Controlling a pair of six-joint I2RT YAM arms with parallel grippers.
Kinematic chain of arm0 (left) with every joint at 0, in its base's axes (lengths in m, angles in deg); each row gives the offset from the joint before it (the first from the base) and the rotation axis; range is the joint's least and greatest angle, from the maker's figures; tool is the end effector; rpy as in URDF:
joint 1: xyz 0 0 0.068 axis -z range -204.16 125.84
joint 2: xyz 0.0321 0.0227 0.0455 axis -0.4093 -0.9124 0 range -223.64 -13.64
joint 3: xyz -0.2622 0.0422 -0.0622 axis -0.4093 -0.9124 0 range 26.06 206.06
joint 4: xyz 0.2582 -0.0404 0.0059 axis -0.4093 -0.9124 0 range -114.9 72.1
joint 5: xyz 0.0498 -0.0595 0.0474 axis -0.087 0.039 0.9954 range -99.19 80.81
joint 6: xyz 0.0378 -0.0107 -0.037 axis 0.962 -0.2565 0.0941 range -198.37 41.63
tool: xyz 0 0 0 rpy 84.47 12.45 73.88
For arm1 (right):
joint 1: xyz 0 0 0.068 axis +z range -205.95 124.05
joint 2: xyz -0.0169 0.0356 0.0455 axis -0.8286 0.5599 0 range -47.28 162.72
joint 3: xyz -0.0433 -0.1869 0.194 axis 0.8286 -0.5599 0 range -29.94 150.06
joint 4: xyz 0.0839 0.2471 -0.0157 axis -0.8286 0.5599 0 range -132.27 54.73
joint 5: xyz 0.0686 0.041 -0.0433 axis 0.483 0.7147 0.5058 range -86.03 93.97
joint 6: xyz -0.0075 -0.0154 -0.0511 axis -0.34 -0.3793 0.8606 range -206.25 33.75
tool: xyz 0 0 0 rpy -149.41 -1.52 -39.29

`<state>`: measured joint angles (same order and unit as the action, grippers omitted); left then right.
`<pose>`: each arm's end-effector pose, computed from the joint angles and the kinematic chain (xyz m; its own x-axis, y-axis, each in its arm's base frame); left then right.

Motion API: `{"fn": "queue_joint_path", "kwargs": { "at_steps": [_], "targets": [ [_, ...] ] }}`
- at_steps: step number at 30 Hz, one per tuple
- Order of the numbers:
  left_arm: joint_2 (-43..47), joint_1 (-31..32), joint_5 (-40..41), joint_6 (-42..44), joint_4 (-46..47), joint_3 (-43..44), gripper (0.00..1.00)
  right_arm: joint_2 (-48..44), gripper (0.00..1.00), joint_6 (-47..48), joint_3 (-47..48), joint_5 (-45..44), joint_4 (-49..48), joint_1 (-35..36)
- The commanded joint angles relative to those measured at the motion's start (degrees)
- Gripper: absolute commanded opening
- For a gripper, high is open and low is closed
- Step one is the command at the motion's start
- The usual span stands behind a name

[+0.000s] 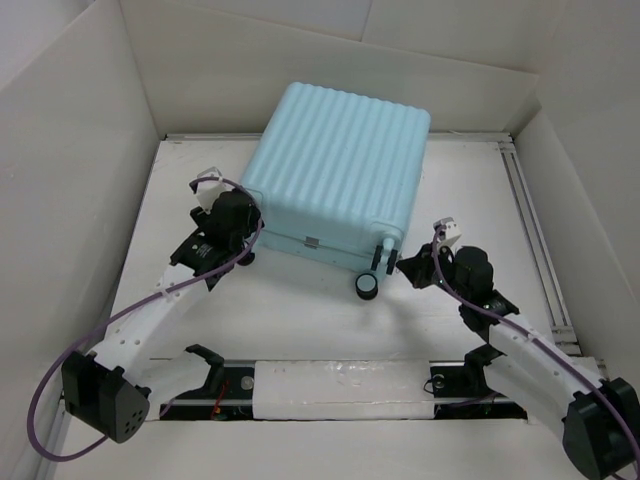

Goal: Pack the luggage

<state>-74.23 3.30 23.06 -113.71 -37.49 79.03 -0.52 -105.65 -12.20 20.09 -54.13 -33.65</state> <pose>0.2162 -0.0910 0.3228 -0.3132 -0.3886 -0.8665 -0.2601 0.9127 -0.3153 0.1681 0.0798 0.2077 -0.4600 0.1562 -0.8741 -0.4846 0.7807 0.3946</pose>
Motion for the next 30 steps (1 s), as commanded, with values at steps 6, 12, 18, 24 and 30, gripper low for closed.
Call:
{"fn": "queue_joint_path", "kwargs": {
  "at_steps": [6,12,18,24,30],
  "targets": [
    [-0.66,-0.13,-8.06,3.34,6.32,1.35,0.0,-4.39,0.0,-1.34,6.43,-3.63,-0.28,-0.07],
    [3.38,2.06,-18.62,2.72,12.73,-4.36,0.0,-3.35,0.0,0.23,14.33,-4.97,6.13,-3.23],
    [7.42,5.14,-30.12,-3.16,22.39,-12.62,0.0,-1.4,0.0,-5.19,13.41,4.96,6.52,-4.56],
    [11.29,9.52,-32.08,-6.33,27.93,-16.23,0.0,-10.37,0.0,-33.75,-13.13,2.2,-27.48,10.1],
    [5.67,25.52,-18.12,-6.33,27.33,-11.49,0.0,-10.99,0.0,-36.77,-7.28,-24.29,-24.19,34.37]
  ]
}}
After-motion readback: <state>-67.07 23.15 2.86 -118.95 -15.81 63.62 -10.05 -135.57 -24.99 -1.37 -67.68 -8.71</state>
